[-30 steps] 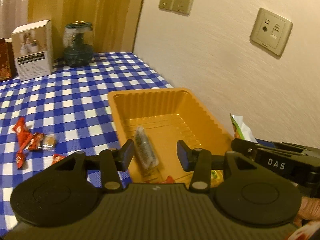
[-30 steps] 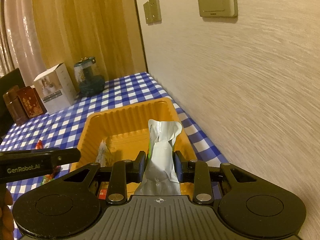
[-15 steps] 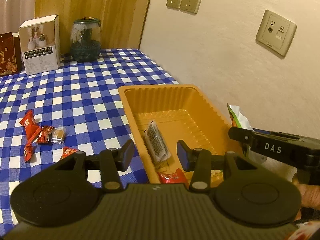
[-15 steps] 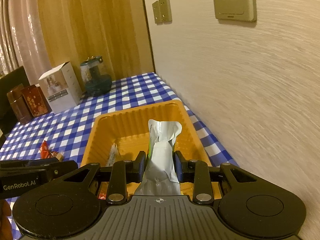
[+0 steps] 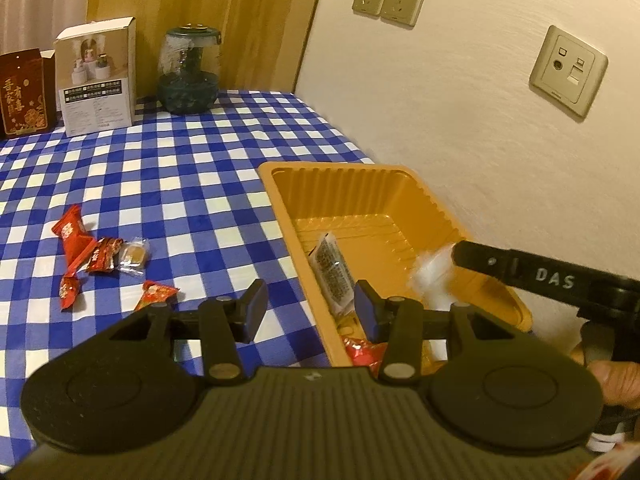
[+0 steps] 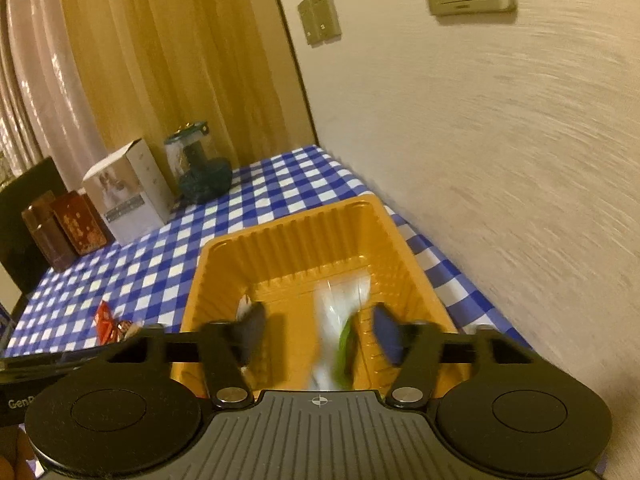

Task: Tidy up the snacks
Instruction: 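Carry both snacks over the orange tray and open both grippers to release them, then withdraw both grippers from the tray back toward the remaining snacks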

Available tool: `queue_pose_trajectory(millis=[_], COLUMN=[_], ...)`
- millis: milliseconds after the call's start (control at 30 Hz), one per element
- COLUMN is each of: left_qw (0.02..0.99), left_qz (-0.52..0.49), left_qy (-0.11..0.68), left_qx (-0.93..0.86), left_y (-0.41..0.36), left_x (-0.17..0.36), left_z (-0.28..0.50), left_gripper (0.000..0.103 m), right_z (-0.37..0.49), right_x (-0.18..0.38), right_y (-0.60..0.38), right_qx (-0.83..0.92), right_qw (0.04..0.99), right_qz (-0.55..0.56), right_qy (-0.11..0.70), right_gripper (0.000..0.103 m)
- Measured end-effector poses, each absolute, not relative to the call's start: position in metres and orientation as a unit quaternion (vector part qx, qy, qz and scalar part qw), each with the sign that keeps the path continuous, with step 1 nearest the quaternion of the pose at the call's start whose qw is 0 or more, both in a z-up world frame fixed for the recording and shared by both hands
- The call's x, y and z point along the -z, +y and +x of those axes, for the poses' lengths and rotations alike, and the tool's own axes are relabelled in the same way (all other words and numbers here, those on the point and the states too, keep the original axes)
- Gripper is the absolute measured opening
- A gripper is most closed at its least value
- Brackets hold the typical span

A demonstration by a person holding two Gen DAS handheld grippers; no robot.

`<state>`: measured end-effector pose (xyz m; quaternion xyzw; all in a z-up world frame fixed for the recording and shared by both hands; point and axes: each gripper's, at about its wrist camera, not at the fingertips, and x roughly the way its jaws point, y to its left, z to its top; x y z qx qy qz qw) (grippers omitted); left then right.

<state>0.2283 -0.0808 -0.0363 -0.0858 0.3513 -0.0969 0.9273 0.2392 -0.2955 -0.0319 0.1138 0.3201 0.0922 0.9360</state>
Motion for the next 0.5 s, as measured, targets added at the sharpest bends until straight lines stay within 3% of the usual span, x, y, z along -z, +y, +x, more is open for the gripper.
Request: queue_pose_trajectory(millis=[500], left_qw=[0.927], left_qz=[-0.096], left_qy=[0.355], left_qx=[0.077], left_y=[-0.052], left_x=[0.023], left_z=[0.178], left_gripper=[0.047], right_z=[0.189], right_x=[0.014], right_y=[-0.292], right_qx=[-0.079], right_qw=[0.935], right_qz=[0.110], right_qy=[0.327], right_gripper=[0.064])
